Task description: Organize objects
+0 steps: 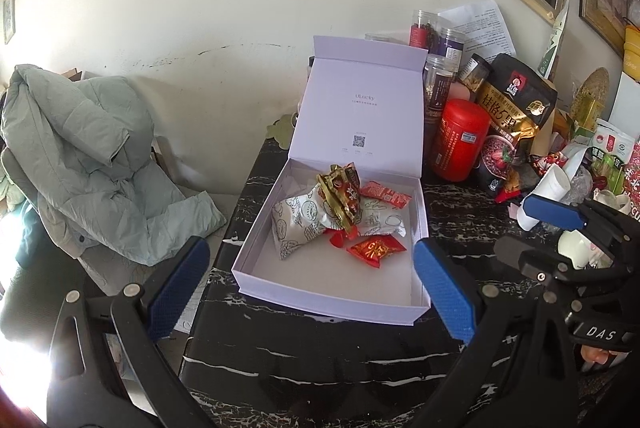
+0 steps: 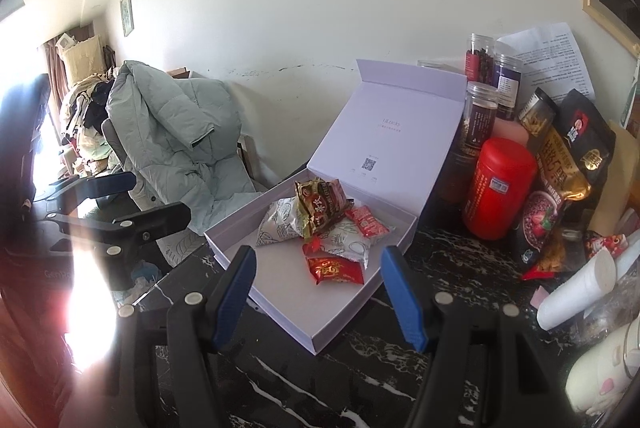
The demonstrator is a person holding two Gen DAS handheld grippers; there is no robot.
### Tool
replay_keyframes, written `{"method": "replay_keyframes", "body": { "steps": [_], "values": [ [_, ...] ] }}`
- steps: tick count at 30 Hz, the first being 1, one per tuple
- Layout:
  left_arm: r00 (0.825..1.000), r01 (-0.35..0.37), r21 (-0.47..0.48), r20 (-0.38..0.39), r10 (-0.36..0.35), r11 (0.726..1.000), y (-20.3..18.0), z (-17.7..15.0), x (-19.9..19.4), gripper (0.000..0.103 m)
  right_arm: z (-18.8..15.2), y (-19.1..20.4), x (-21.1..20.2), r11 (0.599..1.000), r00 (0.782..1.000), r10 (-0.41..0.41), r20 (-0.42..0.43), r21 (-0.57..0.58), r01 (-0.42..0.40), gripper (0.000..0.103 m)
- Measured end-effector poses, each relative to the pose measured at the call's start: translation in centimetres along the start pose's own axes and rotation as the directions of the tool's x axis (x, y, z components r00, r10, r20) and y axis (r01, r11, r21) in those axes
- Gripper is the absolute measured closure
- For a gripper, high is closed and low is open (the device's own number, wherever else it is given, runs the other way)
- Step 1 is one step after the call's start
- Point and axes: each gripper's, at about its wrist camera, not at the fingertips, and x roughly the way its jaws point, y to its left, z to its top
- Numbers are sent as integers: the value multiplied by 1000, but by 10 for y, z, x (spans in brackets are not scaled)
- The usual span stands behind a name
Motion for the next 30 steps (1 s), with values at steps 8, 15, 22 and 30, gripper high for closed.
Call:
{"method": "replay_keyframes", "body": {
  "steps": [8,15,22,30],
  "values": [
    [1000,-20,13,6,20,1000,-8,-15,-17,1,-16,4,-13,1000,1000,7,-2,7,-7,37],
    [998,-59,8,-33,59,998,-9,-31,-22,1,-27,6,-16,999,998,-41,-42,24,42,37],
    [996,-67,-5,-57,67,998,-9,-43,-25,1,-41,7,-24,996,994,-82,-76,25,84,35],
    [994,-83,3,-73,83,997,-14,-49,-28,1,-54,4,-38,993,994,-95,-58,63,99,13]
  ]
}}
